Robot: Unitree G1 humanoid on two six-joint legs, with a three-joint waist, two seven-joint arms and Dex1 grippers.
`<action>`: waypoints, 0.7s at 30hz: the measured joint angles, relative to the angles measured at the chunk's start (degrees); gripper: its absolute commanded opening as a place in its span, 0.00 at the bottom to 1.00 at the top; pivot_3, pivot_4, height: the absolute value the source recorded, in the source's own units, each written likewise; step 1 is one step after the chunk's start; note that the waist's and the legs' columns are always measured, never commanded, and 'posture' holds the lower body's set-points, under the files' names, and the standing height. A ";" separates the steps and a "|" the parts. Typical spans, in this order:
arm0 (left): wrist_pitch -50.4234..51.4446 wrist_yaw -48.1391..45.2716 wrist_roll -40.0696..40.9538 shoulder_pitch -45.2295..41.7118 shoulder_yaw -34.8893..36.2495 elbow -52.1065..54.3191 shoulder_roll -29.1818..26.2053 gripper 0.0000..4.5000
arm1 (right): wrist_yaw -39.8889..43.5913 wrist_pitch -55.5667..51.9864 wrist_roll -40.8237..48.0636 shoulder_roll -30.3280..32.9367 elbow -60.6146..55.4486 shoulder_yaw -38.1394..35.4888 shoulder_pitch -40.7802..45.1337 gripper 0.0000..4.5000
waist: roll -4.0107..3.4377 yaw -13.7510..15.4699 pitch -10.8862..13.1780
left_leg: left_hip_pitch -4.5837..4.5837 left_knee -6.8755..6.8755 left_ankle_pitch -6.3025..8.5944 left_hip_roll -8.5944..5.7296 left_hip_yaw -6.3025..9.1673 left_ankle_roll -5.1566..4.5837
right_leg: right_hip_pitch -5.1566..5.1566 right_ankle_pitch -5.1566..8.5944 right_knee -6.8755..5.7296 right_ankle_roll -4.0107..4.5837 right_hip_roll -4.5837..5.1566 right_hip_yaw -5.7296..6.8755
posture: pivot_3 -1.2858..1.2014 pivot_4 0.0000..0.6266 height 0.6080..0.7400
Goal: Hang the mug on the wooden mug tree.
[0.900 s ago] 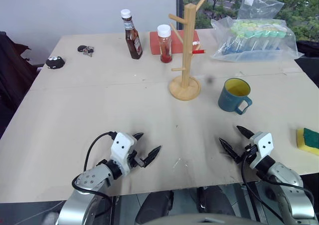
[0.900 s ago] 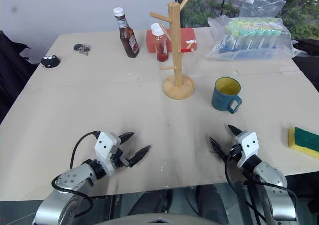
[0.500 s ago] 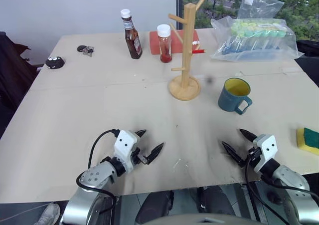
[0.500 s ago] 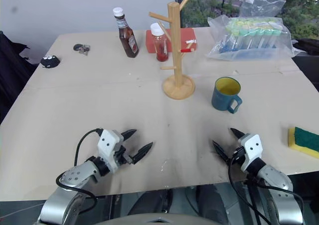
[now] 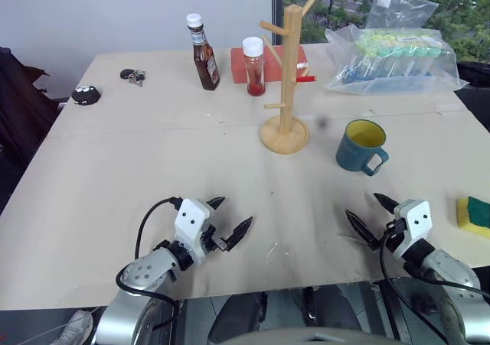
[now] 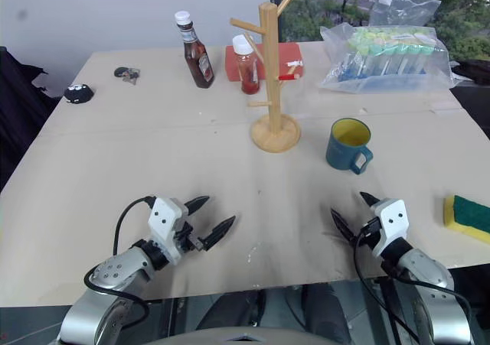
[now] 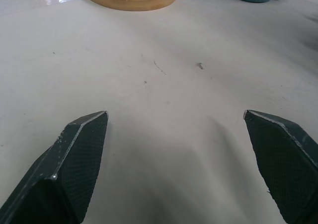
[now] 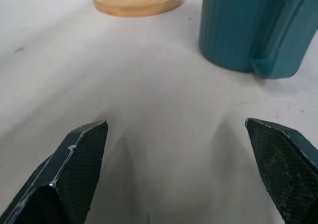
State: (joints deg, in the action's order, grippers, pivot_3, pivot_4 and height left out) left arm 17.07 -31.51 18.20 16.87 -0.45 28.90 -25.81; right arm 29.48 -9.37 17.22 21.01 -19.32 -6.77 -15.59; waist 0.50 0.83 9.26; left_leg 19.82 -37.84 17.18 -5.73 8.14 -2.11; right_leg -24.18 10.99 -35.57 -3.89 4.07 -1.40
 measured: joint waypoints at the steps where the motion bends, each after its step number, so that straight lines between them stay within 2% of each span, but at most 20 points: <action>1: 0.15 -0.14 0.03 -0.21 -0.02 0.24 -0.21 1.00 | -1.09 -0.64 0.00 -0.68 -0.01 -0.02 0.80 0.99 | 0.00 -0.03 0.00 | 0.00 0.00 0.00 0.00 0.00 0.01 | 0.00 0.00 0.00 0.00 0.00 0.00 | 0.52 0.24 1.00; 9: 2.71 -4.68 0.43 -8.07 -0.39 3.50 -5.99 1.00 | -11.59 -8.03 -0.16 -5.01 -2.18 -1.15 7.30 0.99 | -0.07 0.00 0.04 | 0.05 0.03 -0.14 -0.01 0.04 0.24 | -0.06 -0.04 0.01 0.06 -0.03 0.06 | 0.52 0.24 1.00; 14: 8.95 -10.78 7.41 -15.95 -1.05 7.69 -10.80 1.00 | -19.89 -11.69 -1.84 -8.72 -2.30 -2.36 12.41 0.99 | -0.08 -0.13 0.05 | 0.11 0.10 -0.17 -0.02 0.00 0.28 | -0.18 -0.13 0.01 0.23 -0.07 0.02 | 0.52 0.24 1.00; 18: 14.21 -12.84 13.36 -19.11 -0.51 10.35 -13.13 1.00 | -23.96 -12.72 -4.33 -10.19 -2.06 -2.68 13.64 0.99 | -0.08 -0.15 0.05 | 0.16 0.37 -0.18 -0.03 -0.09 0.28 | -0.41 -0.15 0.01 0.27 -0.11 -0.08 | 0.52 0.24 1.00; 21: 15.93 -13.17 14.92 -19.48 -0.27 10.91 -13.51 1.00 | -25.07 -12.80 -5.53 -10.25 -1.97 -2.68 13.88 0.99 | -0.08 -0.22 0.05 | 0.16 0.43 -0.18 -0.02 -0.17 0.28 | -0.48 -0.14 0.01 0.30 -0.12 -0.18 | 0.52 0.24 1.00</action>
State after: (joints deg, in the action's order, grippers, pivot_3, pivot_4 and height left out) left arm 32.99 -44.69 33.12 -2.61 -0.71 39.81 -39.32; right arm 4.40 -22.17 11.69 10.76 -21.30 -9.45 -1.71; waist 0.42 0.62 9.31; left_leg 19.98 -37.41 17.00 -5.75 7.97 -1.83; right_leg -24.65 10.85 -35.56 -3.59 3.95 -1.57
